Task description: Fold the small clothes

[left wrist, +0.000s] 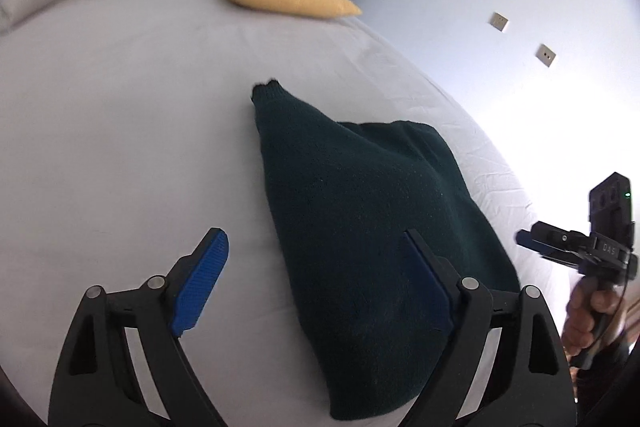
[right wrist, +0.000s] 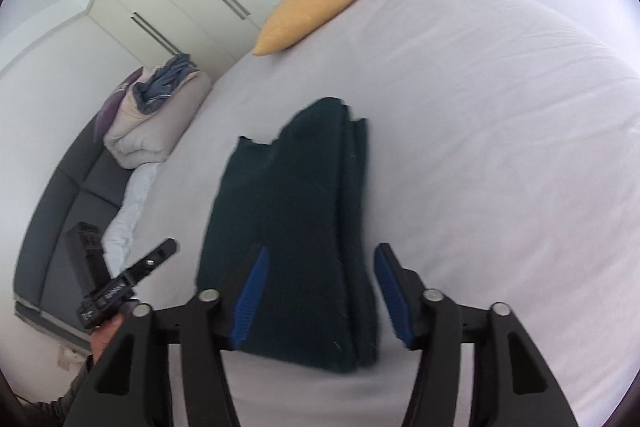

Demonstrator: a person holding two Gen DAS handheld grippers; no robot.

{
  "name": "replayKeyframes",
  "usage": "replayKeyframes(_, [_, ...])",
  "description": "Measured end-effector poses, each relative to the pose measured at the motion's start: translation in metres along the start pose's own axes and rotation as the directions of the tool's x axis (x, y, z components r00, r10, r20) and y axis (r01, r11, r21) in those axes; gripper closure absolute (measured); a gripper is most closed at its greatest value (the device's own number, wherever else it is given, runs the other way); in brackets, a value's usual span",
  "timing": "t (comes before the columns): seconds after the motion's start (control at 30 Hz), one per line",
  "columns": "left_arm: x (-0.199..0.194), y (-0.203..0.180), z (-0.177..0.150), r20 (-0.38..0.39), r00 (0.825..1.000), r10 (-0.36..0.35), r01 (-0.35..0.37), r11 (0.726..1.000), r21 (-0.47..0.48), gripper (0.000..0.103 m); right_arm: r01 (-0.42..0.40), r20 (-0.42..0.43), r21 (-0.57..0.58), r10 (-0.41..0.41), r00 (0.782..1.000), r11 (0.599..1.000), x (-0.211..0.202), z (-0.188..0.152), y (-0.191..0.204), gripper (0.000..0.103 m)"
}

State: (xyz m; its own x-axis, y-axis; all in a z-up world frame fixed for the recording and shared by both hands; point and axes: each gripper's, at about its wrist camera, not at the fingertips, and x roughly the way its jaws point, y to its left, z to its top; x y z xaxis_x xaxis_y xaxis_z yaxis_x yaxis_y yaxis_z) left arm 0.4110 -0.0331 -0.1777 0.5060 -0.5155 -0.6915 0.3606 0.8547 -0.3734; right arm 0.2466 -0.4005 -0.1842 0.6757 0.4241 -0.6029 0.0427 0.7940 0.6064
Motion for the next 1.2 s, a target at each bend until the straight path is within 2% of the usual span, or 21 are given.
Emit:
replayKeyframes(0.07, [0.023, 0.012, 0.007, -0.091, 0.993, -0.071, 0.063, 0.994, -0.092, 0.016, -0.012, -0.036, 0.035, 0.013, 0.999, 0.999, 0.02, 0.014, -0.006, 0.04])
replayKeyframes(0.17, [0.047, 0.019, 0.009, -0.173, 0.977, -0.124, 0.094, 0.981, -0.171, 0.018, -0.005, -0.092, 0.105, 0.015, 0.996, 0.995, 0.045, 0.023, -0.015, 0.04])
replayKeyframes(0.23, [0.056, 0.016, 0.008, -0.206, 0.97, -0.127, 0.094, 0.982, -0.163, 0.032, -0.012, -0.131, 0.117, 0.028, 0.991, 0.993, 0.06, 0.027, -0.019, 0.04])
replayKeyframes(0.3, [0.067, 0.013, 0.007, -0.233, 0.962, -0.14, 0.101, 0.98, -0.171, 0.037, 0.029, -0.162, 0.119, -0.009, 0.987, 0.992, 0.071, 0.029, -0.021, 0.04])
replayKeyframes(0.33, [0.071, 0.012, 0.009, -0.244, 0.961, -0.133, 0.092, 0.98, -0.175, 0.038, 0.019, -0.176, 0.117, 0.002, 0.984, 0.993, 0.078, 0.029, -0.021, 0.042])
replayKeyframes(0.37, [0.071, 0.01, 0.007, -0.249, 0.96, -0.128, 0.085, 0.981, -0.173, 0.039, 0.018, -0.183, 0.106, 0.002, 0.983, 0.994, 0.083, 0.03, -0.019, 0.054])
replayKeyframes(0.47, [0.073, 0.002, 0.01, -0.262, 0.96, -0.096, 0.06, 0.988, -0.143, 0.044, 0.05, -0.201, 0.052, -0.039, 0.979, 0.997, 0.091, 0.028, -0.009, 0.065])
replayKeyframes(0.63, [0.071, -0.014, 0.011, -0.257, 0.966, -0.039, 0.023, 0.998, -0.066, 0.06, 0.117, -0.175, -0.03, -0.12, 0.977, 0.993, 0.09, 0.022, 0.009, 0.076])
replayKeyframes(0.73, [0.06, -0.028, 0.013, -0.24, 0.971, 0.014, -0.016, 1.0, -0.006, 0.067, 0.226, -0.12, -0.168, -0.247, 0.962, 0.96, 0.088, 0.017, 0.041, 0.079])
replayKeyframes(0.8, [0.051, -0.035, 0.015, -0.227, 0.973, 0.031, -0.027, 0.999, 0.02, 0.069, 0.265, -0.081, -0.235, -0.291, 0.953, 0.935, 0.083, 0.012, 0.065, 0.08])
replayKeyframes(0.97, [0.008, -0.038, 0.015, -0.17, 0.983, 0.069, -0.061, 0.997, 0.054, 0.07, 0.287, -0.012, -0.322, -0.307, 0.952, 0.902, 0.069, 0.001, 0.118, 0.08])
replayKeyframes(1.2, [-0.075, -0.011, 0.004, -0.085, 0.987, 0.137, -0.131, 0.989, 0.068, 0.07, 0.214, -0.01, -0.353, -0.233, 0.972, 0.911, 0.067, -0.027, 0.185, 0.08])
